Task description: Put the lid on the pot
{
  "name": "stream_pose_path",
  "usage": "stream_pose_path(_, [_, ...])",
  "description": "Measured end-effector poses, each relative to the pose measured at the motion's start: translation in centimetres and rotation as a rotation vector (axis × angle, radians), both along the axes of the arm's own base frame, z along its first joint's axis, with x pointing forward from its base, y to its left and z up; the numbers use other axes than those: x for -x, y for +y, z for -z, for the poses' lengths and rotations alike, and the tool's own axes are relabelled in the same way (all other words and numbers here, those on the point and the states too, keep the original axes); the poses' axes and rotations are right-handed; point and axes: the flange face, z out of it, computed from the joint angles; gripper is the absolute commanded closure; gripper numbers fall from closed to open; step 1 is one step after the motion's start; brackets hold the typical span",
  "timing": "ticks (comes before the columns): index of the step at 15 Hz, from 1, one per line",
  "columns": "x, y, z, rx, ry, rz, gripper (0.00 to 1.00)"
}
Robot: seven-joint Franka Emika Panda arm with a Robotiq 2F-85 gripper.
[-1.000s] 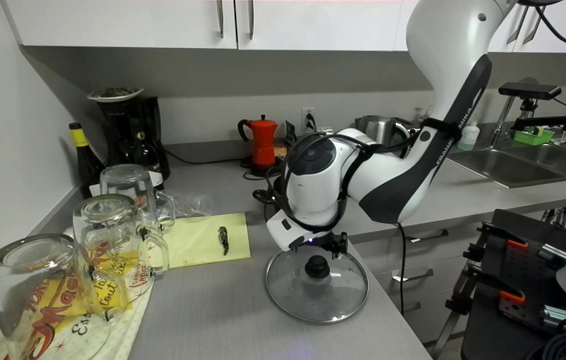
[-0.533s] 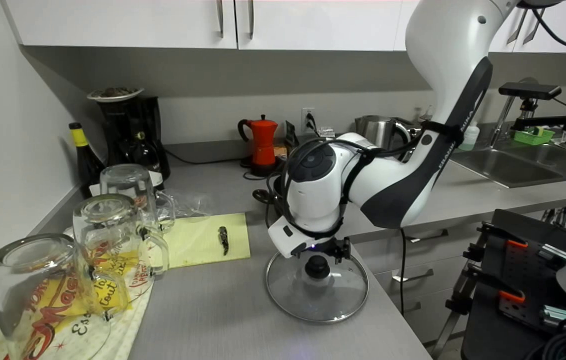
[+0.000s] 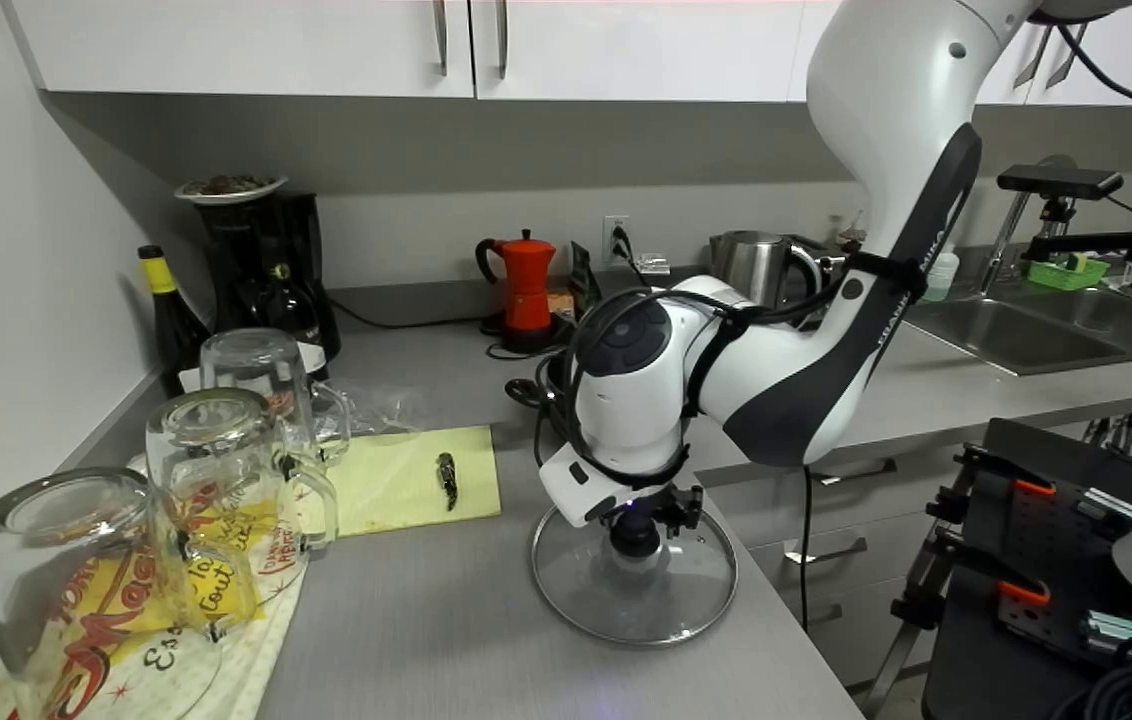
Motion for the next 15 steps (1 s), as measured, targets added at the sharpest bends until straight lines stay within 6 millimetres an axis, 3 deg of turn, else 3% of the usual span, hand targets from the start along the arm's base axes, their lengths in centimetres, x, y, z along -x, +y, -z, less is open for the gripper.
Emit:
stream_pose_path(2, [-0.1,0.2,-0.1,-0.004,-0.002,0.001,0.7])
stream_pose_path(4, [-0.2,0.3,-0.5,-0.007,-0.007,0.004,0.74])
stream_pose_path(15, [0.0,1.1,-1.3,-0.024,-0.01,0.013,0.75])
